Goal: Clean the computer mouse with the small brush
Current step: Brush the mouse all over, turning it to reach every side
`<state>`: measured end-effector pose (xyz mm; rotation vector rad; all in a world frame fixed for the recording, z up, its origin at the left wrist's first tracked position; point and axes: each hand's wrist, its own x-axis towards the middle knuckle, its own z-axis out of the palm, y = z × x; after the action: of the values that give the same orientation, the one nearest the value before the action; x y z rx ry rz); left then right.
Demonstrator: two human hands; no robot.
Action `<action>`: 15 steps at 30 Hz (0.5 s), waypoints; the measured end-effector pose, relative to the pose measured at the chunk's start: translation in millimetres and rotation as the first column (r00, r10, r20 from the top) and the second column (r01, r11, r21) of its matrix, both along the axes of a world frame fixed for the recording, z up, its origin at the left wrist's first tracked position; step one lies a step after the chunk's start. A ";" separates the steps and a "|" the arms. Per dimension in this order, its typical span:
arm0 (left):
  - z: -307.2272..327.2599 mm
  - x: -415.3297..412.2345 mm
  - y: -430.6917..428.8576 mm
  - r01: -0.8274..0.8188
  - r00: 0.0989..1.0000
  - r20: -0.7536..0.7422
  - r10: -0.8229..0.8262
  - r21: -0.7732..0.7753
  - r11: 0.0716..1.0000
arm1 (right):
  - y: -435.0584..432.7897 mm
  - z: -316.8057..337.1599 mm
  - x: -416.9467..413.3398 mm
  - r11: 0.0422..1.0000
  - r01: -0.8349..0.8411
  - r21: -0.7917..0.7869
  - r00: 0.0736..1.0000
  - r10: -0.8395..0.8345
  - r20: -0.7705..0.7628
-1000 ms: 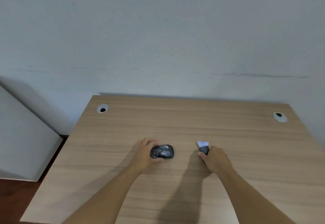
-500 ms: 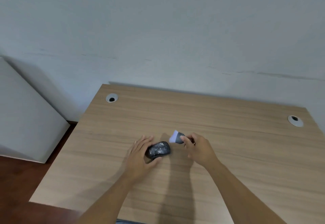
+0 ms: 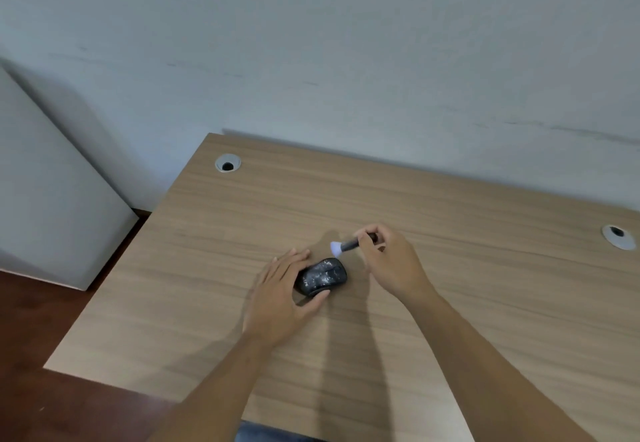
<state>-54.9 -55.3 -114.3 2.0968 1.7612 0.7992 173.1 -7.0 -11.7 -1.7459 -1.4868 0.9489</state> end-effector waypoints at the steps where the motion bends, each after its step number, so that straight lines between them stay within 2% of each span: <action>1: -1.1 -0.5 0.6 -0.005 1.000 0.007 0.005 0.000 1.000 | -0.8 -0.9 -2.0 1.000 0.021 0.009 0.999 -0.021 -0.033; 7: 0.4 0.7 1.2 0.006 1.000 -0.004 -0.006 -0.003 1.000 | -12.3 -14.8 -1.8 0.999 0.049 0.015 0.997 -0.048 -0.066; 15: 2.0 1.2 0.6 0.025 1.000 -0.010 -0.024 0.040 0.999 | -22.6 -15.7 -6.3 0.995 0.043 0.087 0.999 -0.041 -0.017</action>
<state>-53.6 -54.7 -112.4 2.1466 1.7348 0.8257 166.8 -29.5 -27.4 -1.6972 -1.4542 0.8616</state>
